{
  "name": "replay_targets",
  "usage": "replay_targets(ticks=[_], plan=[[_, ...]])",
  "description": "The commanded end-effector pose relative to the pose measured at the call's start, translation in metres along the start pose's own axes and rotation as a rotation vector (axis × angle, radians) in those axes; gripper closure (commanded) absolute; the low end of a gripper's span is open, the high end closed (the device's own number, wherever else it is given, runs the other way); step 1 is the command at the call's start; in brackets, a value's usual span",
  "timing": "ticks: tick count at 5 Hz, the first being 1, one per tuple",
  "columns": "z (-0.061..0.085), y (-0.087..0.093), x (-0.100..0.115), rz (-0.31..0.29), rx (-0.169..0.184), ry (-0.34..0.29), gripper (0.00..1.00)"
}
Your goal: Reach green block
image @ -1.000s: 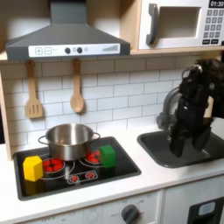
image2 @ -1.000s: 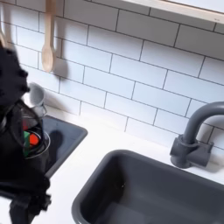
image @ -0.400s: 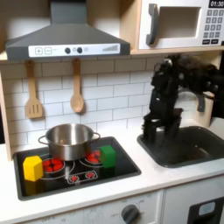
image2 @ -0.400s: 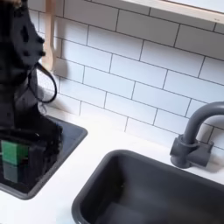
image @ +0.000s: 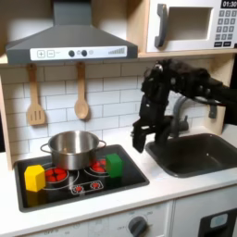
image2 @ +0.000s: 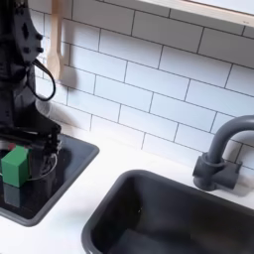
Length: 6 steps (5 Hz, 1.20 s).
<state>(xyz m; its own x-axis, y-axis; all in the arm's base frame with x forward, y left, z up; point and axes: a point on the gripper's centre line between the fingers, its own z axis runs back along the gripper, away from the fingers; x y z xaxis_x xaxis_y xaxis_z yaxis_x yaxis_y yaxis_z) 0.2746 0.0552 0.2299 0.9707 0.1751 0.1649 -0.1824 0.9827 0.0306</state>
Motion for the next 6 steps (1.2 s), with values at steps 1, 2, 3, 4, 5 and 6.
replay_targets(ticks=[1, 2, 3, 4, 5, 6], plan=[[-0.011, 0.021, 0.02, 0.02, 0.027, -0.015, 0.0], [-0.016, 0.033, 0.029, 0.034, 0.032, -0.018, 0.0], [-0.024, 0.037, 0.036, 0.023, 0.028, -0.009, 0.0], [-0.034, 0.036, 0.043, 0.001, 0.018, 0.01, 0.0], [-0.044, 0.035, 0.052, -0.016, 0.017, 0.037, 0.0], [-0.057, 0.036, 0.056, -0.018, 0.01, 0.063, 0.0]])
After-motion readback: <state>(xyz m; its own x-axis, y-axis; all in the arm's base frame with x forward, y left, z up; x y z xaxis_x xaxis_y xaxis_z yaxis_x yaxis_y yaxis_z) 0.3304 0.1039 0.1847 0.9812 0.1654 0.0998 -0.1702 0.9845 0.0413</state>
